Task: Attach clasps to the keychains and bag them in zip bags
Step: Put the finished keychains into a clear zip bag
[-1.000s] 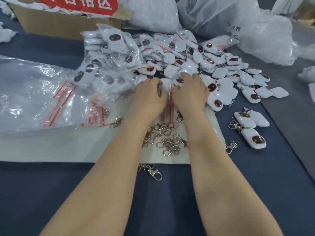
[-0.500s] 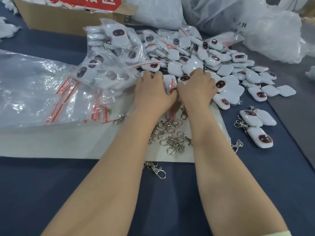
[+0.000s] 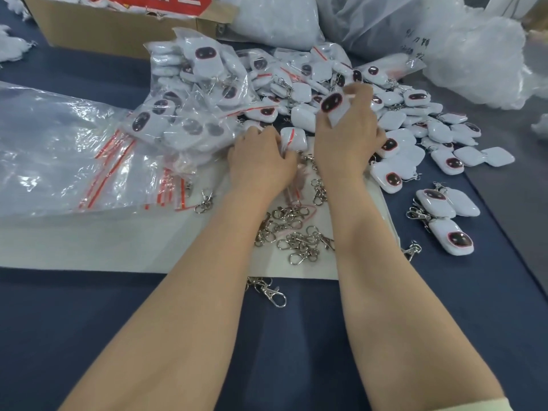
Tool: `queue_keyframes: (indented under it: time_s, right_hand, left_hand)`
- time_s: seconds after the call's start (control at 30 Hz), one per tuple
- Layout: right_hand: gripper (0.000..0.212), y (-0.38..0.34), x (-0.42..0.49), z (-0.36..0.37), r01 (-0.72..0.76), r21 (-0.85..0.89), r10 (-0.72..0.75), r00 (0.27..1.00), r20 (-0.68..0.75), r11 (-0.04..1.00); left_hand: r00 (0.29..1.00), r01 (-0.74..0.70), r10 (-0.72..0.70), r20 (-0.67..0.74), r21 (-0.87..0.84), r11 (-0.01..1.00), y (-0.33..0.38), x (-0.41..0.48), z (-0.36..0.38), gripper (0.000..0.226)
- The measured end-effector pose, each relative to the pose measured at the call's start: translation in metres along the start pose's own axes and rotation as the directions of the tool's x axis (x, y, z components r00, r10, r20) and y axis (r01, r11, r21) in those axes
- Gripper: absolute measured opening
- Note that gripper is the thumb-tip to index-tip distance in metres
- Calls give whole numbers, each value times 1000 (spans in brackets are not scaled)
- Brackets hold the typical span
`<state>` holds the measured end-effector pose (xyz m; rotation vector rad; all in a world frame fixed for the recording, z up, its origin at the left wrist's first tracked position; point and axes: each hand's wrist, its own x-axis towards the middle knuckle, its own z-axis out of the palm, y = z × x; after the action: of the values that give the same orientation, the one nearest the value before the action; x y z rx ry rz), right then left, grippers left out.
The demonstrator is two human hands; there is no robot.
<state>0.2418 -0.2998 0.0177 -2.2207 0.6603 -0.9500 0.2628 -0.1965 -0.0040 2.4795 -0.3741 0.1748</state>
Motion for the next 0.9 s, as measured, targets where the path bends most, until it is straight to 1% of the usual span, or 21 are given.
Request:
queue_keyframes:
  time_s: [0.03,0.07,0.1,0.13,0.17,0.23,0.27,0.33,0.37,0.4,0.43,0.47,0.5,0.53,0.57,0.6,0.63,0.7,0.73,0.8,0.9]
  right_hand:
    - [42,-5,-1,-1,13,151,-11,1000,-16,988]
    - [41,-9,-3,-1,-20,318,16,1000,13,948]
    - [38,-13,-5,2,-101,465,69,994,85,880]
    - [32,-16,-7,5,-206,571,119,975,186,795]
    - [27,-18,-9,8,-320,636,154,941,303,703]
    - [14,-19,-13,14,-540,708,149,830,537,456]
    - [7,-19,-14,15,-621,707,130,775,619,339]
    - [7,-16,-12,13,-717,670,125,695,708,190]
    - [7,-15,-10,12,-740,656,129,672,729,149]
    - [8,-14,-8,12,-747,649,139,664,734,144]
    - [8,-13,-7,12,-736,649,164,676,719,191]
    - [8,-11,-6,14,-705,644,207,706,678,296]
    - [7,-9,-4,16,-656,613,260,746,613,440]
    - [5,-6,-3,17,-605,568,301,786,540,558]
    - [4,-4,-2,18,-571,549,335,814,475,611]
    - [6,-2,-1,16,-552,564,359,832,423,615]
    - [7,0,-1,15,-540,611,373,841,391,579]
    - [6,1,0,14,-513,726,344,856,387,459]
    - [5,0,-1,14,-500,754,305,864,401,425]
    - [5,-2,-2,16,-501,765,233,865,444,405]
    - [8,-3,-1,18,-537,729,211,842,497,425]
  left_hand:
    - [1000,4,-3,-3,7,1000,0,0,1,31]
    - [1000,6,-6,-8,17,1000,1,0,1,31]
    - [1000,11,-10,-17,24,1000,1,0,1,31]
    - [999,18,-17,-30,26,1000,2,1,1,29]
    - [999,28,-27,-42,23,999,2,1,0,28]
    - [998,42,-42,-50,15,999,0,1,-1,31]
    - [998,45,-44,-50,17,999,0,0,-2,34]
    - [998,43,-41,-52,36,998,0,-1,-4,35]
    - [998,47,-45,-51,44,998,0,-1,-5,34]
    - [997,53,-51,-50,45,998,0,-1,-5,33]
    - [997,57,-55,-51,43,997,0,-1,-5,32]
    - [997,57,-55,-52,41,998,0,-1,-6,32]
    - [997,53,-51,-51,42,998,-1,-1,-6,33]
    - [998,49,-47,-50,43,998,-1,-1,-5,34]
    - [998,46,-44,-48,43,998,-1,-1,-4,35]
    - [998,43,-41,-47,44,998,-1,-1,-3,36]
    - [998,39,-37,-46,45,998,-1,-1,-2,37]
    - [999,27,-25,-44,49,998,0,0,-1,38]
    - [999,24,-22,-43,52,998,0,0,0,38]
    - [999,18,-16,-41,56,998,0,1,2,39]
    - [999,15,-14,-35,53,998,0,1,3,39]
